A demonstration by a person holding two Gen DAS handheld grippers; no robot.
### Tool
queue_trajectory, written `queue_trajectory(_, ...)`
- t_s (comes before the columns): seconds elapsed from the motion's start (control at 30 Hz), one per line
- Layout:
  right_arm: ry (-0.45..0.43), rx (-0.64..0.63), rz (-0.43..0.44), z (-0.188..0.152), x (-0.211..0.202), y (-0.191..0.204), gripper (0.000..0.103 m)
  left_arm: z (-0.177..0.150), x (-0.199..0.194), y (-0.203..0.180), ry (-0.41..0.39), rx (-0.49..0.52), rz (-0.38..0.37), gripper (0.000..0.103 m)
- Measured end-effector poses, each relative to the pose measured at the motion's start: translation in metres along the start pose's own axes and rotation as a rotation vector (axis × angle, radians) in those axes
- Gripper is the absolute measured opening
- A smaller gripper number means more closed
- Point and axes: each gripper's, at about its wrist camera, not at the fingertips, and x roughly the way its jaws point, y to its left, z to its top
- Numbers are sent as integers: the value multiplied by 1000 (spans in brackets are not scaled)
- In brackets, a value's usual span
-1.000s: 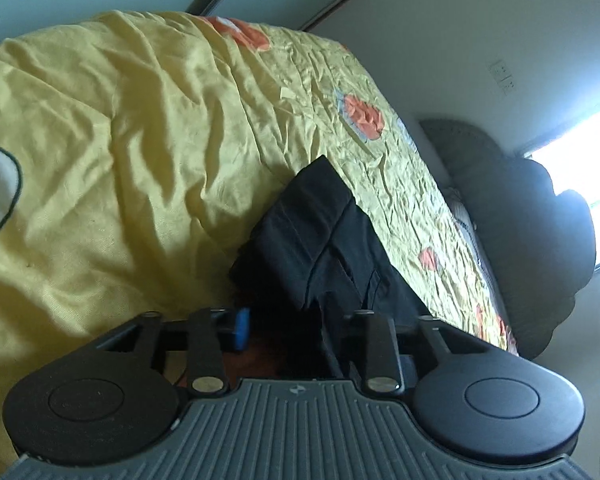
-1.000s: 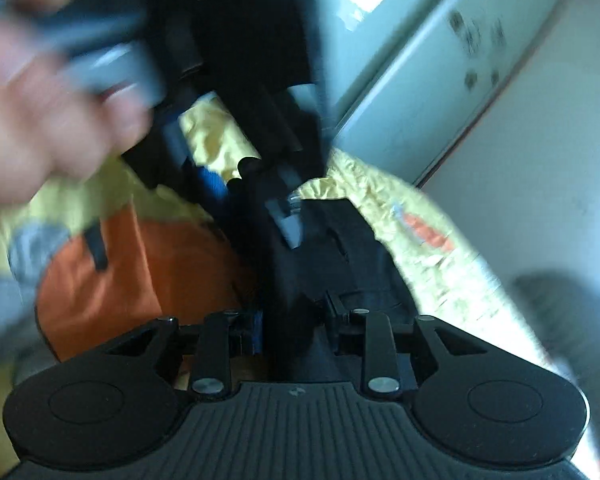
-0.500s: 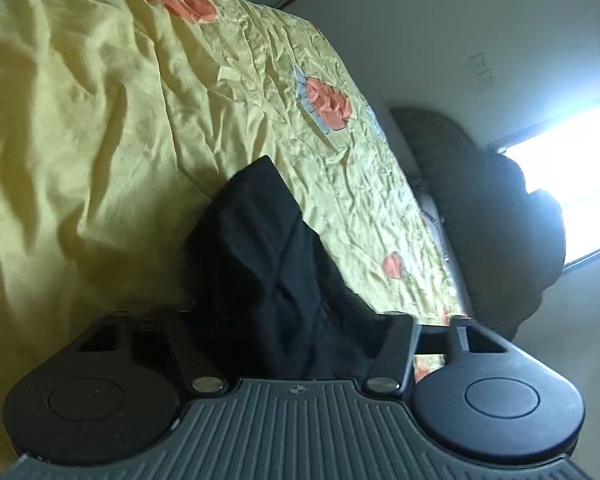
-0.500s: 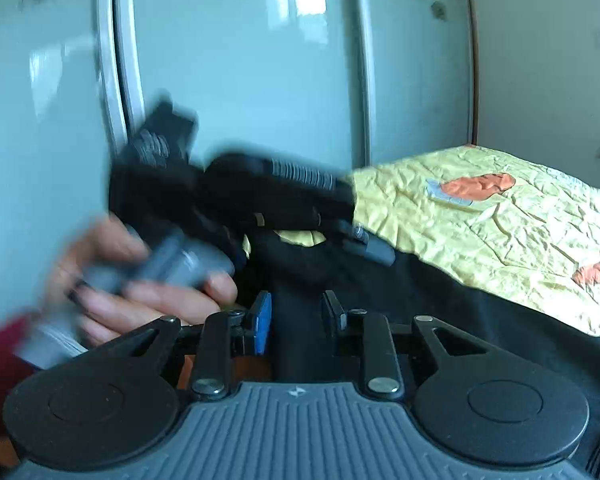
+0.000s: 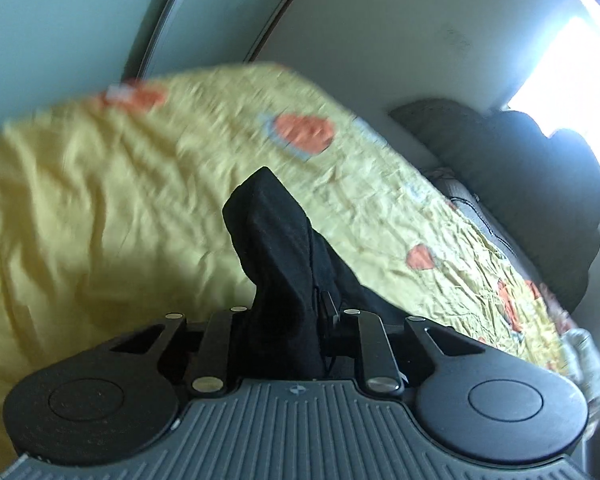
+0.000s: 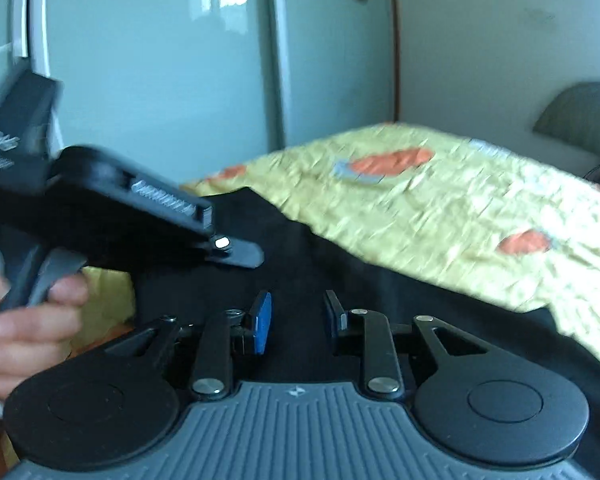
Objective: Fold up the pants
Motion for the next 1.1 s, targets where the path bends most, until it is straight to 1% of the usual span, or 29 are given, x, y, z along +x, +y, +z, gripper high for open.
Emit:
queue_trajectory(0.03,2,15,-3,-4,2,4,27,-2,-8,-12,-34,39,9,23)
queue_trajectory(0.1,-1,58,5,7,13,0,27,-9,-21,-35,-89,117,26,23)
queue_trajectory(0.13,-6,82,17,7,13,-4,27,-14,-25,-47,-109,152,33,22)
queue_trajectory(0.17,-15,111,30,8,13,-7,27,-19,-28,-59,-121,184,39,22)
queue_trajectory(0.23,-53,157,56,6,3,-12,27,-28,-29,-81,-121,243,38,22)
queue_trajectory(0.3,-82,171,56,5,-6,-19,27,-37,-27,-98,-115,279,44,22)
queue_trajectory(0.4,-93,195,47,0,-17,-33,27,-48,-26,-117,-111,308,34,22)
queue_trajectory(0.5,-119,285,78,-7,-34,-50,27,-57,-27,-130,-115,319,21,22)
queue_trajectory(0.57,-144,316,88,-11,-43,-57,27,-61,-31,-141,-124,336,13,22)
queue_trajectory(0.7,-202,341,74,-13,-51,-67,27,-67,-37,-161,-144,373,-6,22)
queue_trajectory(0.83,-246,370,53,-19,-68,-81,27,-75,-42,-181,-150,402,-48,22)
queue_trajectory(1.1,-282,459,-4,-39,-103,-110,27,-101,-36,-222,-121,467,-120,22)
